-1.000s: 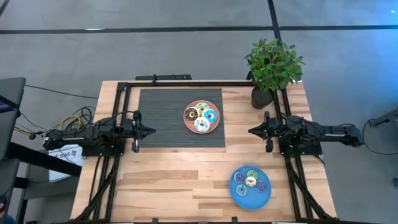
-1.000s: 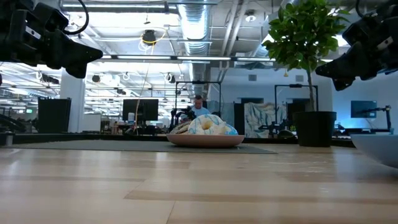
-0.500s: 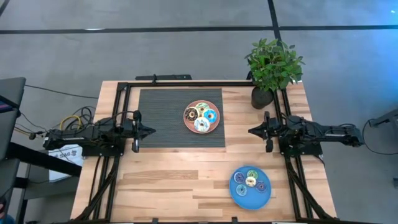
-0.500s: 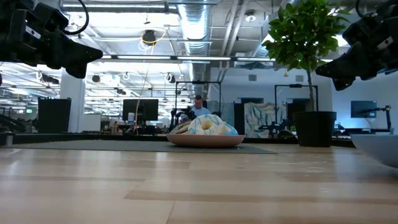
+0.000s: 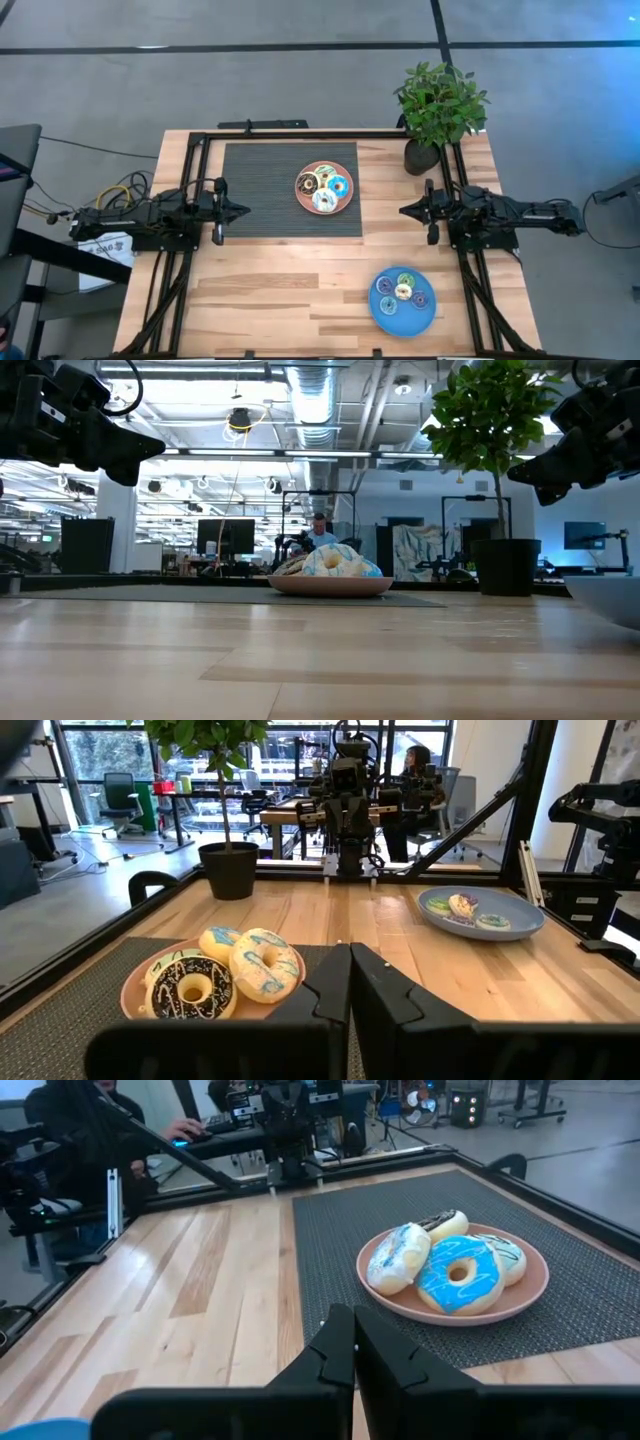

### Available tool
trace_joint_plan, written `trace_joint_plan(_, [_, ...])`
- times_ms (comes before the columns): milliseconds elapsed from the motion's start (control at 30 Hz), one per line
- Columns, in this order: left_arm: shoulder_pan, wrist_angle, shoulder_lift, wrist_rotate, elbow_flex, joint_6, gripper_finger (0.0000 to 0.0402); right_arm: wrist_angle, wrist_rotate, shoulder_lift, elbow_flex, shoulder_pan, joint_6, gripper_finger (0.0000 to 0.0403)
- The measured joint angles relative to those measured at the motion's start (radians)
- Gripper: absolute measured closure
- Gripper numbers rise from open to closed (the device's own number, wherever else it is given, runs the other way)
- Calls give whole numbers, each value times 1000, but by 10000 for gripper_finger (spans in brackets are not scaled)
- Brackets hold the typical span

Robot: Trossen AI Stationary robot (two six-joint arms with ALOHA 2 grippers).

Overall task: Pick & Place donuts
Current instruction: Return to Home Position

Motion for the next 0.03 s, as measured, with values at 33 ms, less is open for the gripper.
trace_joint_plan(33, [0,0,0,0,0,0,401,0,0,0,0,0,0,403])
